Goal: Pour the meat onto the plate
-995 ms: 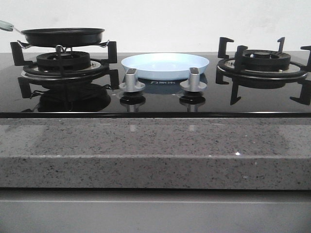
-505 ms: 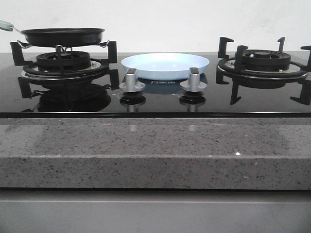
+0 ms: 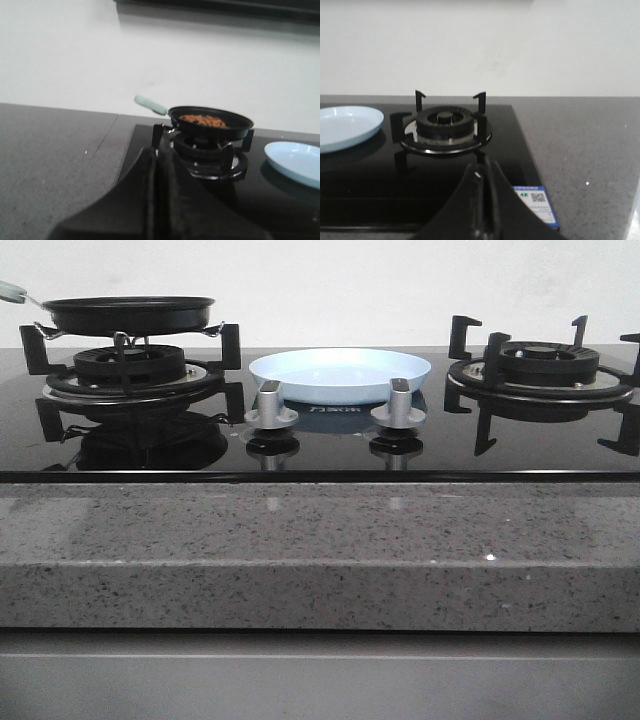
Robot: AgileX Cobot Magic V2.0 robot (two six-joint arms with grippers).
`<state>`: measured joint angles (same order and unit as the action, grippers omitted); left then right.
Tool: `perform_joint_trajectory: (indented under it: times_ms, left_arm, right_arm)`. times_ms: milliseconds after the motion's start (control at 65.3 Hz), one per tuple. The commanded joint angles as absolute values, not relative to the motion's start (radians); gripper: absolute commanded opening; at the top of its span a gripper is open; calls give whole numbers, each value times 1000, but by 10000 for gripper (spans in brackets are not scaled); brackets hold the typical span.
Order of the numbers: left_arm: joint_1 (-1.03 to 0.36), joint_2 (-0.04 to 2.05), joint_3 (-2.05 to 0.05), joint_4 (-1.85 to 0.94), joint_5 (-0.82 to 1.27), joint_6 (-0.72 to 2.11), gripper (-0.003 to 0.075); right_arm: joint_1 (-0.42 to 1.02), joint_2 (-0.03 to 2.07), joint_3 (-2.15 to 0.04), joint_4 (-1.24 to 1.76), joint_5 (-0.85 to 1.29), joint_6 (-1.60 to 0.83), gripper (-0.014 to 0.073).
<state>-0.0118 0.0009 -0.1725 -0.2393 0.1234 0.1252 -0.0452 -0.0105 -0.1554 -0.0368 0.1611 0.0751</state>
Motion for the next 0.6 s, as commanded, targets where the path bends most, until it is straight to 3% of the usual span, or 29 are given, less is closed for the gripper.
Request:
perform_joint_trajectory:
  times_ms: [0, 291, 582]
  left_arm:
    - [-12, 48, -294, -249, 123, 120, -20]
    - [-12, 310, -582, -242, 354, 120, -20]
    - [-12, 525, -682, -242, 441, 121, -20]
  right_arm:
    - [-53, 36, -297, -38, 189, 79, -68]
    - [-53, 296, -590, -38, 425, 79, -68]
    - [-53, 502, -650, -38, 463, 79, -68]
